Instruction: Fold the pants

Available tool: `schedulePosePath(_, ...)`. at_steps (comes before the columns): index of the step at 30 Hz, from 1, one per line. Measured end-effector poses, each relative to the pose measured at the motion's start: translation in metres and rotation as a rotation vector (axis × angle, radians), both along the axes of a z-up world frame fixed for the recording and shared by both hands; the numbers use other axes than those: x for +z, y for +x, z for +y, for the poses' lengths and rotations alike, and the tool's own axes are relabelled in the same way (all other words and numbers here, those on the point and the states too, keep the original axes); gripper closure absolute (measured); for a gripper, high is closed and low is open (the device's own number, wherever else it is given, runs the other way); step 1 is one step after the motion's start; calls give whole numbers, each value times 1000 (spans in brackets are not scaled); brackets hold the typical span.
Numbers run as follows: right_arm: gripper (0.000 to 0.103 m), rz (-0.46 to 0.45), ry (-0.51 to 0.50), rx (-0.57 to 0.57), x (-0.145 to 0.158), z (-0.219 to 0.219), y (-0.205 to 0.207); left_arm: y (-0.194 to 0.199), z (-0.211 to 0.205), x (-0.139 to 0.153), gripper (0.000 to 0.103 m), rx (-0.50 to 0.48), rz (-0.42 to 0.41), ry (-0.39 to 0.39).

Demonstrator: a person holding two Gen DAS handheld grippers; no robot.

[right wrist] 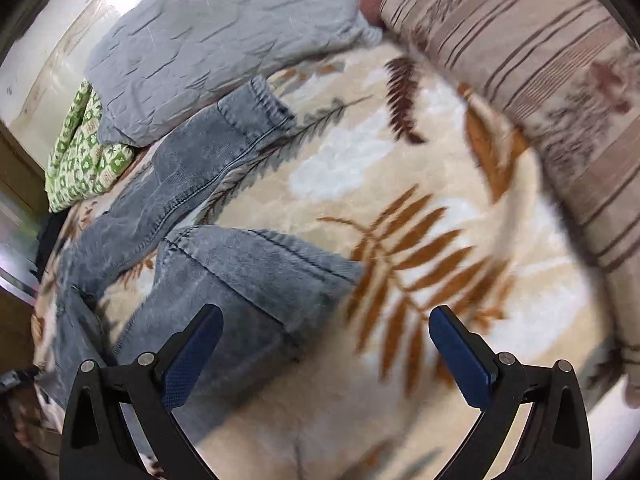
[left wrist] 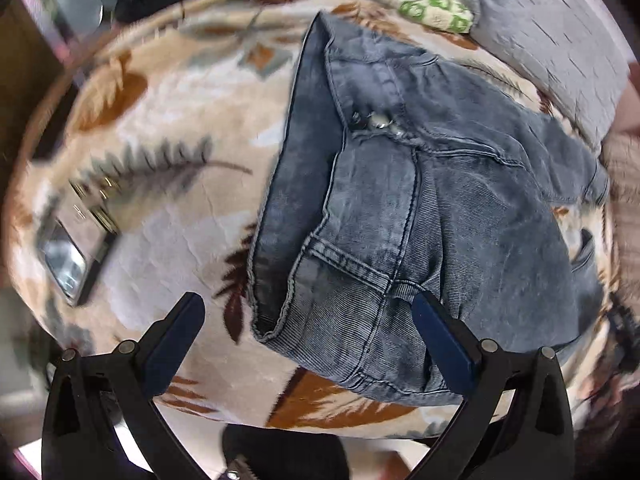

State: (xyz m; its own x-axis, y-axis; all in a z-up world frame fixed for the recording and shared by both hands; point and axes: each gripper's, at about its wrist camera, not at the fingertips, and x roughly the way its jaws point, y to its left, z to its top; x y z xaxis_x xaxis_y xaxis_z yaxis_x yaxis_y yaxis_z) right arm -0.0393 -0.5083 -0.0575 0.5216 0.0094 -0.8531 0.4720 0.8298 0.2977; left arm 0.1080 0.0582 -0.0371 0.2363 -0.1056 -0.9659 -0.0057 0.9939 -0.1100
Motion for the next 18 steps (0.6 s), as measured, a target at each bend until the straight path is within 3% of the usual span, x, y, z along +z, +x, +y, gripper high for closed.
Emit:
schedulePosePath(6, 5, -35, 97, 15, -12, 12, 9, -1, -2, -39, 0, 16, 153, -120)
schedulePosePath(8, 22, -64, 142, -4, -15, 9, 7, -9, -3, -45, 0, 39, 169, -180)
schedulePosePath(9, 43, -72, 158, -9, -17, 8, 7, -13, -3, -41, 0, 46, 137, -188)
schedulePosePath(10, 71, -76, 165, -14, -18, 6, 8, -17, -3, -38, 1, 42, 121, -248)
schedulePosePath(12, 94, -97, 182, -21, -15, 2, 7, -22, -1, -31, 26, 73, 117, -375)
schedulePosePath(13, 94, -152, 207, -31, -5, -2, 0, -24, -1, -25, 39, 83, 105, -380)
schedulePosePath(16, 95, -298, 201, -56, 32, -9, -29, -31, -3, -8, 60, 66, 62, -345)
schedulePosePath(18, 95, -328, 179, -65, 43, -11, -48, -38, 0, -8, 61, 59, 56, -322)
